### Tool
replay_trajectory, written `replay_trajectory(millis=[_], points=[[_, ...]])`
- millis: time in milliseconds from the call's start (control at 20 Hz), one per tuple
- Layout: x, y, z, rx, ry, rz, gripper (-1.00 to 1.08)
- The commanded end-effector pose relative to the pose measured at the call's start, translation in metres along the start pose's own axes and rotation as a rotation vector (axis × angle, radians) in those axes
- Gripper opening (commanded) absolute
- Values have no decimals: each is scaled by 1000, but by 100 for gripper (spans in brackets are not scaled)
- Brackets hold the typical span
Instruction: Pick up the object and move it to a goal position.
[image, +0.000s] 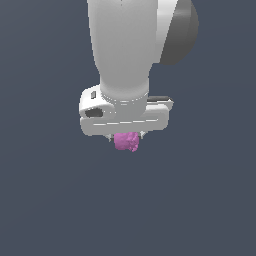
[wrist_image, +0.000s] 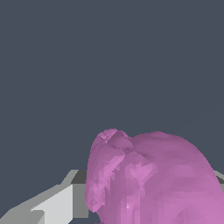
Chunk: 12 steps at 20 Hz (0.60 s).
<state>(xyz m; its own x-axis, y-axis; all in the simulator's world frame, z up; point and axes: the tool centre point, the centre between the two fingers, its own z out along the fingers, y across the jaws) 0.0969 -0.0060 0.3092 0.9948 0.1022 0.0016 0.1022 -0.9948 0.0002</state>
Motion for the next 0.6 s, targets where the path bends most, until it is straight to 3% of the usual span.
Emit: replay_trajectory(millis=[0,550], points=[[1,1,-14,0,-2,0,-100],[5,2,-35,0,-2,0,-100]])
